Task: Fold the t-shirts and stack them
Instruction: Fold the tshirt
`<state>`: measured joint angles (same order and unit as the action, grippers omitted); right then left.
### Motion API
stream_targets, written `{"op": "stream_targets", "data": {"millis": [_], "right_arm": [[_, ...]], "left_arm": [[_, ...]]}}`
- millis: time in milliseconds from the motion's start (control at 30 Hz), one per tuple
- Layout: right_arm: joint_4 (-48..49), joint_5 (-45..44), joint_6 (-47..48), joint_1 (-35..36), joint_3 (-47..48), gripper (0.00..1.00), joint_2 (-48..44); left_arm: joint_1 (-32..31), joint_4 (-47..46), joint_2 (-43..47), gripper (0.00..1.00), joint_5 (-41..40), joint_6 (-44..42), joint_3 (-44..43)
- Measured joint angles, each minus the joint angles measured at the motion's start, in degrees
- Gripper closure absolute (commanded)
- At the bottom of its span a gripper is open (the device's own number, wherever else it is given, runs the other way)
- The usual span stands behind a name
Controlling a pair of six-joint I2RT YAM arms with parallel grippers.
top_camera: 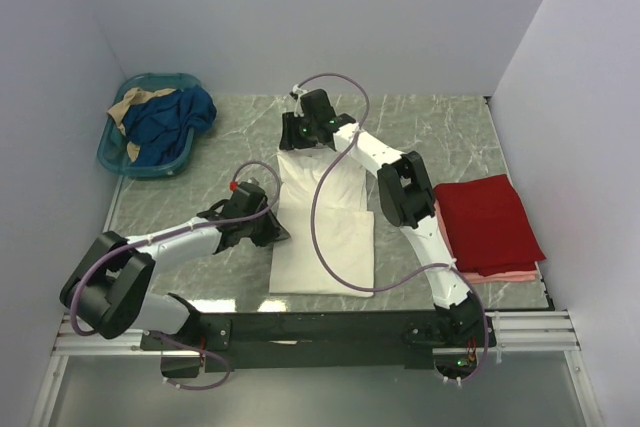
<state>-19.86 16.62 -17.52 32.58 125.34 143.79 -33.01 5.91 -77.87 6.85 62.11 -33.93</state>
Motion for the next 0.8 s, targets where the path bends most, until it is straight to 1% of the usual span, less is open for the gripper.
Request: {"op": "stream_targets", "data": {"millis": [167,267,300,367,400,433,467,567,667,800], "right_arm": [[-1.42,-0.02,-0.09,0.24,0.35,0.49,0.85],[-1.53,0.0,-0.22,0.33,0.37,0.54,0.85],[-1.73,0.02,-0.31,0.33,0.37,0.61,0.85],[-2.01,0.11,-0.42,0.33,0.37,0.68,0.85],[-2.05,0.28,-0.57,0.33,0.37,0.75,0.85],[-2.08,0.42,-0.48,0.33,0.37,0.79,0.85],[-2.12,0.48,-0.61,0.33,0.37,0.86,0.85],[-2.19,0.44,-0.76,0.33,0.37,0.92,0.85],[-2.1,0.28,-1.07,0.33,0.33,0.97,0.85],[-1.6,-0.59,-2.6,-0.04,-0.35,1.0,0.44]], "left_arm": [[0.0,-0.96,-0.9,0.84,0.02,0.02,0.66],[0.0,-0.96,-0.96,0.85,0.02,0.02,0.92],[0.0,-1.01,-1.03,0.85,0.02,0.02,0.92],[0.0,-1.03,-1.16,0.85,0.02,0.02,0.92],[0.0,-1.01,-1.18,0.85,0.02,0.02,0.92],[0.0,-1.03,-1.22,0.85,0.02,0.02,0.92],[0.0,-1.14,-1.33,0.85,0.02,0.02,0.92],[0.0,-1.53,-1.81,0.9,0.04,0.07,0.96],[0.0,-2.29,-2.19,0.91,0.09,0.07,1.6],[0.02,-3.08,-3.3,0.92,0.72,0.22,2.4]]}}
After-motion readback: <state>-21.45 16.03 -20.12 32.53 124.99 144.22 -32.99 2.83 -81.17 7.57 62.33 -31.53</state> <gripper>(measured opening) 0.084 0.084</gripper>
